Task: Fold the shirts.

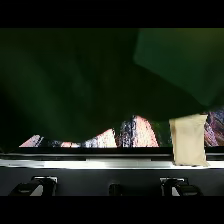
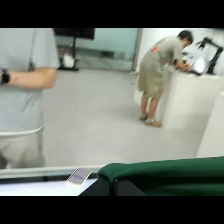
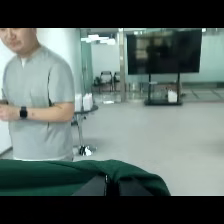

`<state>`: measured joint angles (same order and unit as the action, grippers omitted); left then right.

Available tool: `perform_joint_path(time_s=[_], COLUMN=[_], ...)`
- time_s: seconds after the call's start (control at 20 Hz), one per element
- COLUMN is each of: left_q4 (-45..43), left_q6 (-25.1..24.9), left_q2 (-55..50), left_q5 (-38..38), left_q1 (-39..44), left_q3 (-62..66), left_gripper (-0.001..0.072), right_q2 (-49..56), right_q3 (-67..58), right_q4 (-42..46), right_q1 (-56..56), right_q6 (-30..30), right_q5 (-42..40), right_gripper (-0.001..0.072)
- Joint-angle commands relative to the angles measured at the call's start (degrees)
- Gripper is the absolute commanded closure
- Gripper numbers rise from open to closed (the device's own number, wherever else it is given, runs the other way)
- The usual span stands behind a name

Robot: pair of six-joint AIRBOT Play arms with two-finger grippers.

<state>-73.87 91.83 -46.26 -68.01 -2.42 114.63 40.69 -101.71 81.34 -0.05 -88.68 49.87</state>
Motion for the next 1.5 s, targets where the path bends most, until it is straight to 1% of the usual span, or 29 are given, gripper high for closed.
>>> perform_joint_path(time_s=[0.0,0.1,0.15,0.2,0.3,0.35,0.5,0.6,0.7,0.8,0.9,0.95,1.0,1.05,1.1,1.15,1.2,1.25,1.3,1.35,1.4,1.45], left_q4=[-5.51,-4.63,-4.68,-4.70,-3.96,-2.80,3.76,6.93,8.46,11.50,12.24,12.22,12.20,12.17,11.69,10.25,7.89,5.35,3.69,2.99,2.89,2.91], left_q6=[0.39,0.26,-0.59,-1.33,-1.38,-1.44,-5.11,-5.07,-5.03,-5.05,-5.05,-5.01,-4.85,-4.85,-4.92,-4.90,-4.85,-4.83,-4.87,-4.90,-4.87,-5.09], left_q2=[-2.16,-5.97,-8.33,-11.43,-19.67,-24.35,-36.39,-42.05,-46.25,-49.24,-50.31,-50.03,-49.35,-48.76,-48.19,-47.54,-46.66,-45.88,-45.05,-43.98,-43.01,-42.34], left_q5=[-4.39,-7.48,-6.78,-4.57,0.70,2.75,11.04,14.88,14.49,10.88,7.58,6.73,4.74,1.42,-2.84,-6.73,-10.21,-13.16,-14.95,-15.19,-14.69,-13.53], left_q1=[0.00,0.00,-0.02,-0.02,-0.02,-0.02,-0.02,-0.02,0.00,0.00,-0.04,-0.59,-1.73,-3.43,-5.86,-8.28,-10.95,-13.31,-15.12,-16.70,-17.79,-18.60], left_q3=[-6.21,-14.16,-18.78,-23.30,-27.78,-27.82,-26.71,-26.58,-26.62,-26.62,-26.62,-26.56,-25.92,-24.52,-22.71,-21.51,-21.46,-22.38,-24.55,-28.30,-32.74,-37.79], left_gripper=[0.0681,0.0681,0.0681,0.0681,0.0681,0.0681,0.0681,0.0680,0.0680,0.0679,0.0671,0.0559,0.0330,0.0227,0.0234,0.0249,0.0275,0.0282,0.0367,0.0387,0.0387,0.0376], right_q2=[5.33,13.07,17.86,22.67,33.48,38.34,49.92,54.90,58.77,61.57,62.62,62.07,61.00,59.25,57.29,55.12,53.55,52.46,52.13,52.24,52.39,52.39], right_q3=[0.02,0.63,1.77,2.97,3.96,3.96,3.96,3.96,3.96,3.96,3.96,3.89,3.52,3.02,2.71,2.71,2.71,2.71,2.71,2.91,3.48,4.42], right_q4=[2.51,2.32,2.23,1.62,-0.66,-2.23,-9.14,-13.46,-17.18,-20.02,-21.44,-21.75,-21.88,-21.88,-21.70,-21.07,-20.04,-19.37,-18.80,-17.84,-16.39,-14.86], right_q1=[-0.04,-0.04,-0.04,-0.04,-0.04,-0.04,-0.04,0.00,0.02,0.02,0.00,-0.28,-1.07,-2.51,-4.39,-6.91,-9.42,-12.11,-14.23,-15.93,-16.76,-16.94], right_q6=[-0.94,-0.96,-1.16,-1.14,-1.38,-2.38,-8.04,-12.85,-14.21,-14.21,-14.21,-14.21,-14.14,-12.81,-10.16,-7.89,-7.52,-7.52,-7.50,-7.13,-6.14,-5.40], right_q5=[9.53,17.51,19.98,20.72,18.12,14.73,3.85,0.44,1.03,2.40,1.84,1.88,2.60,4.33,6.40,9.05,12.17,16.83,22.32,27.30,31.19,33.38], right_gripper=[0.0664,0.0664,0.0662,0.0662,0.0662,0.0662,0.0662,0.0663,0.0663,0.0663,0.0662,0.0606,0.0426,0.0252,0.0215,0.0215,0.0216,0.0216,0.0216,0.0218,0.0218,0.0218])
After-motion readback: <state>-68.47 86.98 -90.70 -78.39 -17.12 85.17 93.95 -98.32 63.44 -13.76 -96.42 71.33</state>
